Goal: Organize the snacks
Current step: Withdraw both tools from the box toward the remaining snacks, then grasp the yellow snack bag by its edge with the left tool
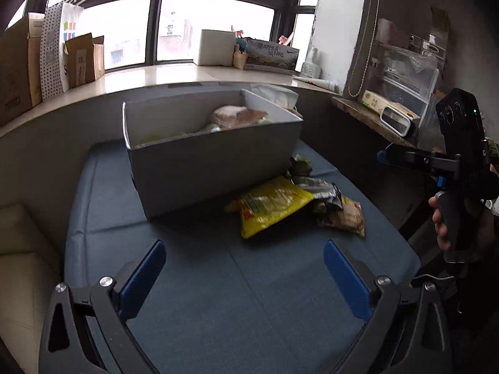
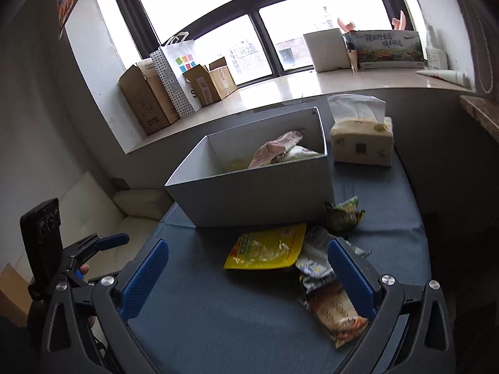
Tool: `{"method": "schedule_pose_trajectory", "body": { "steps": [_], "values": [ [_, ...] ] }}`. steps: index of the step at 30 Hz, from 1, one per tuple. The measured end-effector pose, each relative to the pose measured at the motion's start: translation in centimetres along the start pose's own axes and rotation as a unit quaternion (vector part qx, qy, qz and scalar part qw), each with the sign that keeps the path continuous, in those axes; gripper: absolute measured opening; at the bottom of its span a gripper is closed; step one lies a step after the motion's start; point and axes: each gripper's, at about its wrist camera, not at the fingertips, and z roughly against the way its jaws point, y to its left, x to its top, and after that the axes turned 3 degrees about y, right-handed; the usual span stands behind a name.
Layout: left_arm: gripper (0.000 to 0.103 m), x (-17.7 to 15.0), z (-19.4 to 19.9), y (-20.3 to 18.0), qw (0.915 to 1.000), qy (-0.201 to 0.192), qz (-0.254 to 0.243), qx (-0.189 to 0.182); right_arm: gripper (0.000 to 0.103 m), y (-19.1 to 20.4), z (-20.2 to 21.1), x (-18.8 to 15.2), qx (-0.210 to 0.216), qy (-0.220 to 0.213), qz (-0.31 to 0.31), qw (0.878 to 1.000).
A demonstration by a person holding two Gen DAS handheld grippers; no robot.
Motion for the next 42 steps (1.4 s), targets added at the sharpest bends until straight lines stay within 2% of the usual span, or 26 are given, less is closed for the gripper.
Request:
{"method": "schedule_pose_trajectory", "body": {
  "steps": [2,8,14,18,20,21,24,27,29,31,33,35,39,40,41,42],
  "values": [
    [0.103,-1.0,-1.0,-0.5,0.9996,0.021,-0.002,-0.018,0.103,0.0,0.9,-1.4,-0.006,-0.003,0.0,1.0],
    [0.103,-1.1,-3.4,-1.9,0.9984,0.036,-0.041,-0.016,0.103,0.7,3.0,-4.2,-0.046,-0.015,0.016,0.999],
    [0.103,0.7,-7.3,-2.4,0.9933,0.045,-0.097,0.044,0.103,-0.6,3.5,-5.1,-0.055,-0.01,-0.005,0.998],
    [0.103,1.8,-10.2,-3.2,0.9857,0.043,-0.143,0.078,0.103,-1.5,3.7,-5.2,-0.065,-0.013,-0.017,0.998],
    [0.103,2.0,-11.4,-4.1,0.9779,0.036,-0.177,0.105,0.103,-1.8,3.7,-5.2,-0.066,-0.013,-0.023,0.997],
    [0.103,2.0,-12.1,-4.7,0.9712,0.031,-0.202,0.122,0.103,-1.9,3.7,-5.3,-0.066,-0.013,-0.024,0.997],
    [0.103,1.7,-13.9,-6.4,0.947,0.023,-0.277,0.161,0.103,-2.0,3.8,-5.5,-0.07,-0.012,-0.024,0.997],
    [0.103,1.5,-15.7,-7.4,0.9244,0.026,-0.332,0.186,0.103,-2.1,3.7,-5.6,-0.07,-0.008,-0.027,0.997],
    [0.103,1.5,-16.8,-7.7,0.9151,0.03,-0.352,0.194,0.103,-2.1,3.7,-5.7,-0.07,-0.008,-0.027,0.997],
    [0.102,1.8,-17.3,-7.8,0.9109,0.021,-0.362,0.197,0.103,-2.2,3.6,-5.8,-0.072,-0.006,-0.03,0.997],
    [0.098,2.1,-17.8,-7.7,0.9085,0.018,-0.365,0.203,0.103,-2.4,3.6,-5.9,-0.071,-0.006,-0.033,0.997],
    [0.081,2.3,-18.3,-7.5,0.9075,0.022,-0.369,0.199,0.103,-2.5,3.5,-5.9,-0.071,-0.006,-0.035,0.997],
    [0.072,3.3,-19.3,-7.3,0.9114,0.025,-0.359,0.2,0.103,-2.7,3.3,-6.1,-0.068,-0.003,-0.041,0.997],
    [0.064,3.6,-19.4,-7.2,0.9161,0.027,-0.352,0.19,0.103,-2.7,3.3,-6.1,-0.068,-0.003,-0.041,0.997],
    [0.037,3.9,-19.6,-6.9,0.9216,0.039,-0.344,0.175,0.103,-2.7,3.2,-6.1,-0.067,-0.002,-0.04,0.997],
    [0.032,3.8,-19.9,-6.8,0.9235,0.052,-0.339,0.171,0.103,-2.6,3.2,-6.2,-0.067,-0.001,-0.04,0.997]
  ]
}}
